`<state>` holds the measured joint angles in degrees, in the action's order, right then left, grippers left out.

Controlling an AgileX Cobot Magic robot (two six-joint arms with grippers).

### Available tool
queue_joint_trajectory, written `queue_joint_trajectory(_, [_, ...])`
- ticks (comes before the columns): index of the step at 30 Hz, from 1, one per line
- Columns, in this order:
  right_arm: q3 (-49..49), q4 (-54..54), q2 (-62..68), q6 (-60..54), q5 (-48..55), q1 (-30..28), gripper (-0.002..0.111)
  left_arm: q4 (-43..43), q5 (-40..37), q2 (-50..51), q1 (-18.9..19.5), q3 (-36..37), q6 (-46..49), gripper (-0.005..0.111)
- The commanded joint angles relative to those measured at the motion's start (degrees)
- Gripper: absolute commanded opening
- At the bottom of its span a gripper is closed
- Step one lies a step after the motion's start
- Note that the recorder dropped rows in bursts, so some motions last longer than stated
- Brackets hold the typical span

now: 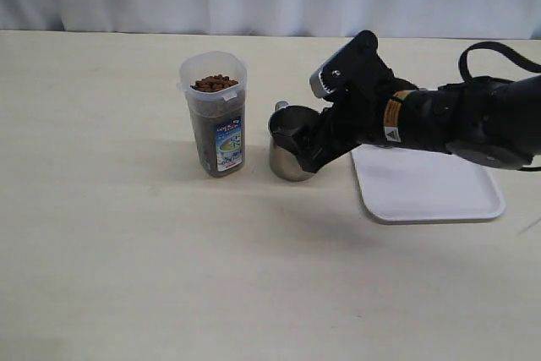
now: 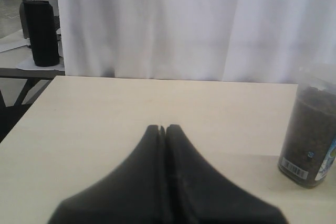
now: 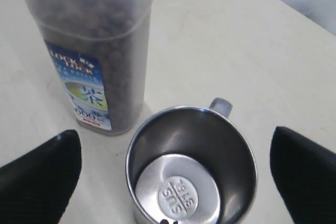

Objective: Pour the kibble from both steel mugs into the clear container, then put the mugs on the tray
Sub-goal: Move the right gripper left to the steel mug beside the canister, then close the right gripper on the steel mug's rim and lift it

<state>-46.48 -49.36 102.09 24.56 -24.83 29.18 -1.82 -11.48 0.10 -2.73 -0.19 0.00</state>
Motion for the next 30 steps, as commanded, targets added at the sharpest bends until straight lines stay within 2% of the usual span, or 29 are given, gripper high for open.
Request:
queue_joint_trajectory(1, [-0.8, 2.4, 0.9, 0.9, -0.4, 0.3, 0.110, 0.2, 0.3, -0.1, 0.1, 0.2, 0.0, 0.000])
queue_joint_trajectory(12, [-5.3, 7.1, 6.8, 3.0, 4.1, 0.3, 0.110, 0.2, 0.3, -0.1, 0.1, 0.2, 0.0, 0.000])
queue_joint_trajectory(23, [-6.1, 6.9, 11.2, 3.3, 2.1, 0.3, 0.110, 0.2, 0.3, -0.1, 0.1, 0.2, 0.0, 0.000])
queue_joint_trajectory(30, [-6.1, 6.5, 8.8, 3.3, 0.8, 0.3, 0.110, 0.2, 0.3, -0.1, 0.1, 0.2, 0.0, 0.000])
